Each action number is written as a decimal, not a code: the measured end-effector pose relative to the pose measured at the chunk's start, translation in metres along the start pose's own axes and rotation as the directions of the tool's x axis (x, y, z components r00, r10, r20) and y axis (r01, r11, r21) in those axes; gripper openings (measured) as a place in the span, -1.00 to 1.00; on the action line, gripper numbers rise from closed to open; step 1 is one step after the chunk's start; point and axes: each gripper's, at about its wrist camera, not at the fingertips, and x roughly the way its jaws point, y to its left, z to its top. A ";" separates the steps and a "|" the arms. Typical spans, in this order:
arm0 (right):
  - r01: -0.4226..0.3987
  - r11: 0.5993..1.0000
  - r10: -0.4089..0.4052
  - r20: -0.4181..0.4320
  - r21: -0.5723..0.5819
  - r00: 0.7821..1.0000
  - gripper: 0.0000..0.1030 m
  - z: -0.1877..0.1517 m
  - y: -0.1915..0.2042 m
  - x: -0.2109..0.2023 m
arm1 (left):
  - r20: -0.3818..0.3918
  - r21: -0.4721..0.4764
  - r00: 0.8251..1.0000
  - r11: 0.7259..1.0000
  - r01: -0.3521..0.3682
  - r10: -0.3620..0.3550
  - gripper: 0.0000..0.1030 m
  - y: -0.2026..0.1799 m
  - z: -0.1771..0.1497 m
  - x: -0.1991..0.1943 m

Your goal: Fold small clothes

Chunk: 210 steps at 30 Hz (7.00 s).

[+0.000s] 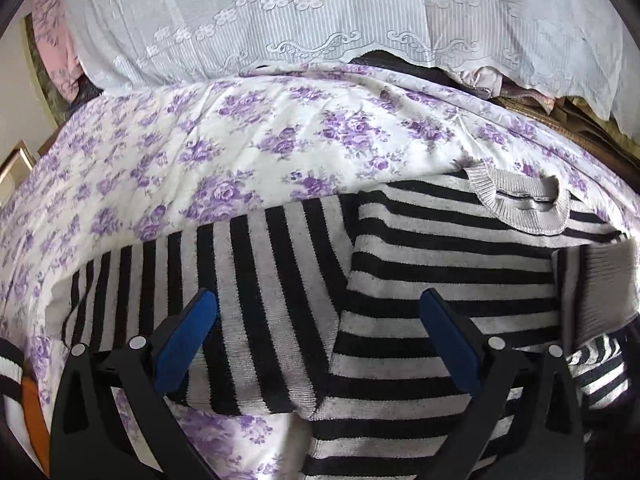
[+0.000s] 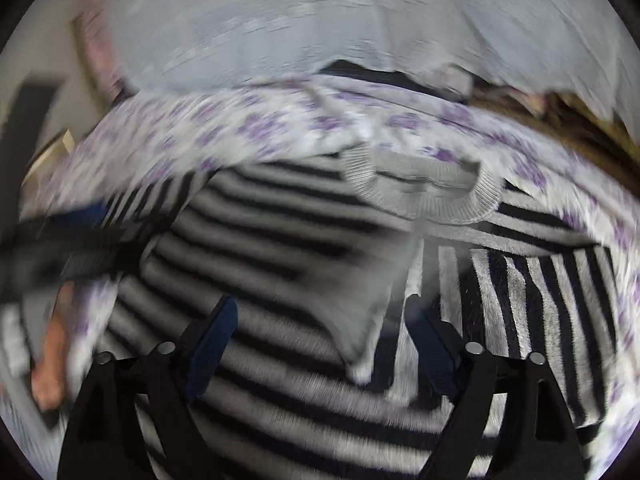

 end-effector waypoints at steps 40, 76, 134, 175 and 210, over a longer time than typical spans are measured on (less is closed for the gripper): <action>-0.407 0.691 0.286 0.291 0.597 0.913 0.67 -0.112 -0.206 -0.055 | -0.114 0.139 0.970 0.963 0.231 -0.217 0.92 -0.109 -0.051 0.027; -0.383 0.638 0.078 0.439 0.668 0.895 0.87 -0.152 -0.232 -0.093 | 0.150 -0.732 0.933 0.598 0.327 -0.327 -0.66 0.237 -0.075 0.025; -0.418 0.615 0.122 0.444 0.668 0.888 0.87 -0.146 -0.235 -0.086 | 0.215 0.378 0.958 0.921 0.097 -0.189 0.89 -0.154 -0.067 -0.108; -0.230 0.839 0.092 0.287 0.493 0.953 0.20 -0.037 -0.162 -0.055 | 0.070 0.166 0.974 0.965 0.203 -0.217 0.92 -0.061 -0.007 -0.013; -0.498 0.642 0.400 0.299 0.583 0.866 0.02 -0.057 -0.174 0.001 | -0.097 -0.028 0.969 0.974 0.226 -0.228 0.92 -0.036 -0.003 0.067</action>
